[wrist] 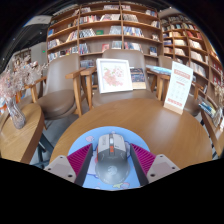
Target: Arrange mouse
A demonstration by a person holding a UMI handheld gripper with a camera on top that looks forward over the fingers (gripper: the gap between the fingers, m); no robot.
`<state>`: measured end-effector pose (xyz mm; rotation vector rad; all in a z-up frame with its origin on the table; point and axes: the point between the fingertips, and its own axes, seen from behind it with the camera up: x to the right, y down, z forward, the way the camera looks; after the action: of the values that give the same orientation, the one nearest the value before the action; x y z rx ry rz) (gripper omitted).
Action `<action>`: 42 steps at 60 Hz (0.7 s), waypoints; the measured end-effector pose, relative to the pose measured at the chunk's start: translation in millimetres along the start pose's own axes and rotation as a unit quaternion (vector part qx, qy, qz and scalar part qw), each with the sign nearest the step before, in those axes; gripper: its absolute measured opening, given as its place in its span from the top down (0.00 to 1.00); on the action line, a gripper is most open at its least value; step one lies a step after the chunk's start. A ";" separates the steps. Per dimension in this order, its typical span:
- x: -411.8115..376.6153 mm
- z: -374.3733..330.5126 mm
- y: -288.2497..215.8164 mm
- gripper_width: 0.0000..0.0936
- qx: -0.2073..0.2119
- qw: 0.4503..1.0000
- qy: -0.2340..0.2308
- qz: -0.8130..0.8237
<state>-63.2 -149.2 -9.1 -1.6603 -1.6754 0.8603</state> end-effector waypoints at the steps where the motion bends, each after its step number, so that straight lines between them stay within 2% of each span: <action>1: 2.0 -3.1 0.3 0.09 0.000 1.000 0.003 0.002; 2: 3.3 -5.6 0.0 0.08 -0.001 1.000 0.005 0.004; 4: 5.4 -12.1 -1.5 0.13 -0.001 1.000 0.010 0.007; 9: 12.0 -39.9 -9.2 0.08 0.012 1.000 0.010 0.012; 20: 18.1 -130.9 -6.8 0.09 0.031 0.999 -0.016 0.013; 42: 82.2 -306.8 32.6 0.09 0.064 0.998 0.017 -0.015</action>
<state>201.2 -60.1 146.0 -1.5511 -1.5851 0.8999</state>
